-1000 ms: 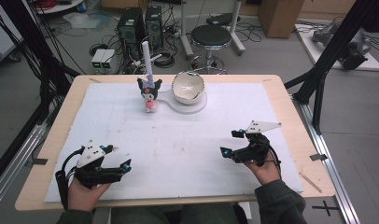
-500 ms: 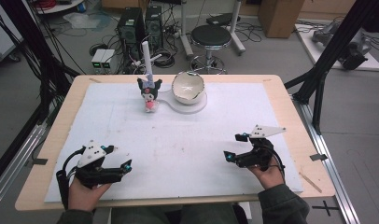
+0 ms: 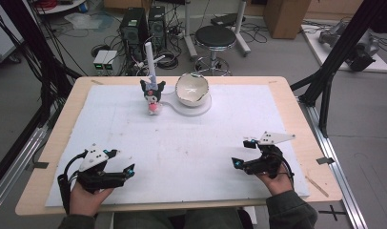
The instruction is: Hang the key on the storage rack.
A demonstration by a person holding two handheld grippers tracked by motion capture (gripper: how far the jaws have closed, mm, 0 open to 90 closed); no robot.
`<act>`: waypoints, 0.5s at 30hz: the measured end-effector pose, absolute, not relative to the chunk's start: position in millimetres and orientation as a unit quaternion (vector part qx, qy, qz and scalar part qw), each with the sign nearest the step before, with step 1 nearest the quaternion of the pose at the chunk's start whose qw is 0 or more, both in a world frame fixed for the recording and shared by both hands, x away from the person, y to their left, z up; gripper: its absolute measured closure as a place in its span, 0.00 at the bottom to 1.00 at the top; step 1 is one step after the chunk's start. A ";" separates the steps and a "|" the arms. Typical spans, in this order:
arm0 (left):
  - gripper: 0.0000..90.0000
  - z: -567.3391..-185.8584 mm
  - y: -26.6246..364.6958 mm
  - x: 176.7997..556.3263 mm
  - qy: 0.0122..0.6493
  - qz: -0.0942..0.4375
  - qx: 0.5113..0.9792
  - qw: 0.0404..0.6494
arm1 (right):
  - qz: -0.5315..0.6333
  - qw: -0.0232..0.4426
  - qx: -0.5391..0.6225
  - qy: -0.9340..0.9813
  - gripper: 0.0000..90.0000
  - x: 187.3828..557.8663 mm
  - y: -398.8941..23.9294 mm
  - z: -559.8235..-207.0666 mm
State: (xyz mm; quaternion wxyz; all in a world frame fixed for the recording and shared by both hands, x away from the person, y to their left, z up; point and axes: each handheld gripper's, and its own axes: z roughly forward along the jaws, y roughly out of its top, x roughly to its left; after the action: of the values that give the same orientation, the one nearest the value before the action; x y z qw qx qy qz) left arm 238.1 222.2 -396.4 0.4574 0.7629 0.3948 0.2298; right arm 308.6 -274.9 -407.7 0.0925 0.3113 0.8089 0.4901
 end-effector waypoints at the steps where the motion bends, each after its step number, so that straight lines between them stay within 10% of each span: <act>1: 0.21 -396.5 222.3 238.0 0.394 0.229 0.764 0.457 | 0.491 0.094 0.312 0.808 0.12 308.1 -275.3 -408.0; 15: 0.21 -400.1 222.3 236.6 0.391 0.220 0.770 0.454 | 0.494 0.095 0.315 0.805 0.12 304.6 -281.5 -410.7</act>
State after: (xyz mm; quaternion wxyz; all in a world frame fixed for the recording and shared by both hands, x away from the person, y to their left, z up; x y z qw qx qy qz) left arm 236.6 222.3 -400.1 0.4540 0.7698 0.3911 0.2198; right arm 304.6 -281.5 -410.7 0.0949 0.3151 0.8048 0.4939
